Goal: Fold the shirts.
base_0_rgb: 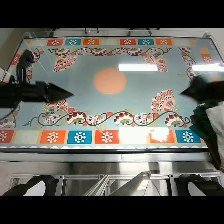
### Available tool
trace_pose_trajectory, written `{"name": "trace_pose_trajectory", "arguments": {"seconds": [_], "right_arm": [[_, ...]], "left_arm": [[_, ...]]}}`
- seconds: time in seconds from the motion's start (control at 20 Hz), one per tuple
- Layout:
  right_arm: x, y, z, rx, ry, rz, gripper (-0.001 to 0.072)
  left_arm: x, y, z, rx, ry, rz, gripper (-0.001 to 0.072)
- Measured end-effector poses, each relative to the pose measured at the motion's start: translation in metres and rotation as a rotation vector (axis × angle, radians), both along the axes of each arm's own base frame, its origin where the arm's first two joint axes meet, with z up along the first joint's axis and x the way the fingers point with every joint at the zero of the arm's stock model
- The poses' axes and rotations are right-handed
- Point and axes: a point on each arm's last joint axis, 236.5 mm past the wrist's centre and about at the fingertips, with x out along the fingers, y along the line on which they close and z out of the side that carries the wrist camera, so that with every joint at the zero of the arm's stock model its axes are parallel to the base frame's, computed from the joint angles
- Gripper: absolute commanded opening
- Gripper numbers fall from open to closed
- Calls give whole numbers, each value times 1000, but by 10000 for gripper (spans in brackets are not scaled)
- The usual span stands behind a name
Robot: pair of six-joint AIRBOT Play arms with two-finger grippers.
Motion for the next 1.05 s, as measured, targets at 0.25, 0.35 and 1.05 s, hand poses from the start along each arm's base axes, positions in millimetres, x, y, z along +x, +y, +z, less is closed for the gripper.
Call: {"name": "trace_pose_trajectory", "arguments": {"seconds": [0.25,0.35,1.05], "right_arm": [[-84,121,-89,31,56,336,14],[-104,139,-104,36,56,396,14],[-126,156,-117,49,55,451,14]], "left_arm": [[-93,-33,-49,64,78,-80,13],[-114,-38,-60,76,80,-76,17],[-137,-37,-36,115,-190,27,16]]}}
